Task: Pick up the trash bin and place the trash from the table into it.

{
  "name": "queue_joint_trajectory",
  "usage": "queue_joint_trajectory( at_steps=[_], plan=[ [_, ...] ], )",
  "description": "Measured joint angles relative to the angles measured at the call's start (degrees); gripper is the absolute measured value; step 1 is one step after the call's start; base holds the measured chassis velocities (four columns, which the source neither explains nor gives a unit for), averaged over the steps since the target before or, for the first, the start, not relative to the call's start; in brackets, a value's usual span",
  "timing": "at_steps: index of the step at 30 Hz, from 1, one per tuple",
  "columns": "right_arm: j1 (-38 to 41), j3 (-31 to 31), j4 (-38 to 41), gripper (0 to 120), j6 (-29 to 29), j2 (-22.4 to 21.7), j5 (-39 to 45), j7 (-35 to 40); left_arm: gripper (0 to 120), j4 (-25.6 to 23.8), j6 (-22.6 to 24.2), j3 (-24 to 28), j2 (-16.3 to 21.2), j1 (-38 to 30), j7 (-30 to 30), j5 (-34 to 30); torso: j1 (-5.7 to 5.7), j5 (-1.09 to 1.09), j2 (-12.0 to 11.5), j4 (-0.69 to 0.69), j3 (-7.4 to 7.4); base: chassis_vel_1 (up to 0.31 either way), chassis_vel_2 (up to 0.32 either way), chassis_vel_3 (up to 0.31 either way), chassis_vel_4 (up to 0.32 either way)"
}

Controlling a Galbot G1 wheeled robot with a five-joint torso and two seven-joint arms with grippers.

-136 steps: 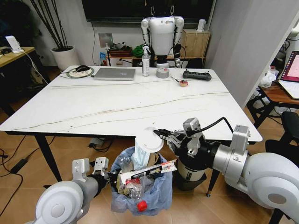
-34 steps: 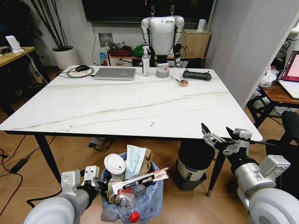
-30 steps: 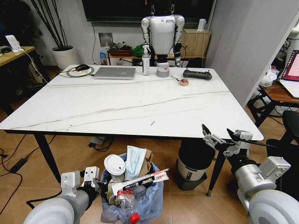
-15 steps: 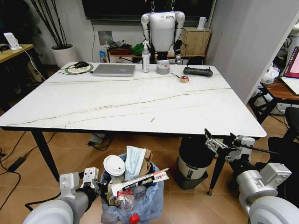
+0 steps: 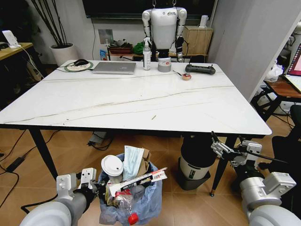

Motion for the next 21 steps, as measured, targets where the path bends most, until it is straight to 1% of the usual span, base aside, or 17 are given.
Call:
queue_joint_trajectory(
  at_steps=[4, 5, 9, 16, 21],
  plan=[
    [-0.1, -1.18, -0.75, 100, 0.49, 0.52, -1.16, -0.16, 0, 0.05, 0.0, -0.68, 0.14, -1.03, 0.13, -0.4, -0.5, 0.0, -1.18, 0.0, -0.69, 0.0, 0.0, 0.0, 0.0],
    [-0.1, -1.18, -0.75, 100, 0.49, 0.52, -1.16, -0.16, 0, 0.05, 0.0, -0.68, 0.14, -1.03, 0.13, -0.4, -0.5, 0.0, -1.18, 0.0, -0.69, 0.0, 0.0, 0.0, 0.0],
    [-0.82, -2.16, -1.27, 100, 1.01, 1.33, -2.97, -0.18, 0, 0.05, 0.0, -2.1, 0.4, -0.73, 0.14, -0.83, -0.95, 0.01, -2.42, 0.0, -1.47, 0.0, 0.0, 0.0, 0.0],
    [-1.3, -2.36, -1.29, 100, 1.43, 1.83, -4.25, -0.16, 0, 0.39, 0.0, -1.81, -0.48, -0.57, 0.2, -0.72, -1.61, 0.01, -3.98, 0.0, -2.39, 0.0, 0.0, 0.0, 0.0],
    [-1.98, -2.66, -1.19, 100, 1.72, 2.46, -5.99, -0.14, 0, 1.32, 0.0, -1.72, -0.44, -1.11, 0.93, -0.61, -2.07, 0.01, -5.17, 0.0, -3.11, 0.0, 0.0, 0.0, 0.0]
  ],
)
